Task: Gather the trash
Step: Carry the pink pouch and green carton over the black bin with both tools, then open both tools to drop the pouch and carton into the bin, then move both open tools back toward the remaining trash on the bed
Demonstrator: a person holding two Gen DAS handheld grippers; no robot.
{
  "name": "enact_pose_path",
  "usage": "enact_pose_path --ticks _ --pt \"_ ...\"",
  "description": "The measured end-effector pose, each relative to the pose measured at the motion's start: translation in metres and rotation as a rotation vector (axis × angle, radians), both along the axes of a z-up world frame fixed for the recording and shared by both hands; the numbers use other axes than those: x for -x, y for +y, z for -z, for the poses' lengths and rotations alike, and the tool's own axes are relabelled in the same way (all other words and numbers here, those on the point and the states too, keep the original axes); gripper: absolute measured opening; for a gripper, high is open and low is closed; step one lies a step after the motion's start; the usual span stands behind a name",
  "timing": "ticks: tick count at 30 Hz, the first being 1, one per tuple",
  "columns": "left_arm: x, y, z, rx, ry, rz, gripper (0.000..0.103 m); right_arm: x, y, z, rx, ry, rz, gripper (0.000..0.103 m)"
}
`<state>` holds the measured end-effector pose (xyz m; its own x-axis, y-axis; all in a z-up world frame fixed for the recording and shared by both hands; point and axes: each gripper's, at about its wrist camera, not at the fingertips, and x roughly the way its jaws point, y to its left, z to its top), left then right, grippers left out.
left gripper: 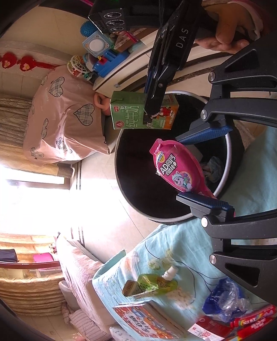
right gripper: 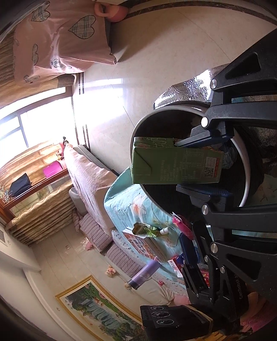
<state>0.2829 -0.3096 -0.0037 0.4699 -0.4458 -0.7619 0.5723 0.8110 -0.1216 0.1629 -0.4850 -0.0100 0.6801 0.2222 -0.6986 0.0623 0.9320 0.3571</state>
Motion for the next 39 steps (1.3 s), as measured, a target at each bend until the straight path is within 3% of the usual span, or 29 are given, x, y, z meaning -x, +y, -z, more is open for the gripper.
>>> enact_pose_path --ticks 5,8,13,21,29,39 --pt "-0.003 -0.004 0.002 -0.002 0.026 -0.001 0.052 -0.003 0.000 -0.001 -0.009 0.007 -0.001 0.039" --pt "-0.002 -0.002 0.002 0.000 0.028 -0.018 0.064 -0.002 -0.002 -0.003 -0.014 0.002 0.006 0.052" --pt "0.006 0.012 -0.002 0.030 0.035 -0.044 0.067 0.003 -0.002 -0.005 -0.024 -0.007 0.016 0.058" --pt "0.038 0.065 0.004 0.093 0.034 -0.138 0.068 0.022 0.013 -0.011 -0.068 -0.043 0.022 0.089" --pt "0.073 0.131 0.013 0.141 0.067 -0.239 0.068 0.041 0.056 -0.011 -0.084 -0.079 -0.016 0.091" --pt "0.119 0.217 0.014 0.177 0.078 -0.391 0.069 0.044 0.122 -0.001 -0.086 -0.053 -0.126 0.092"
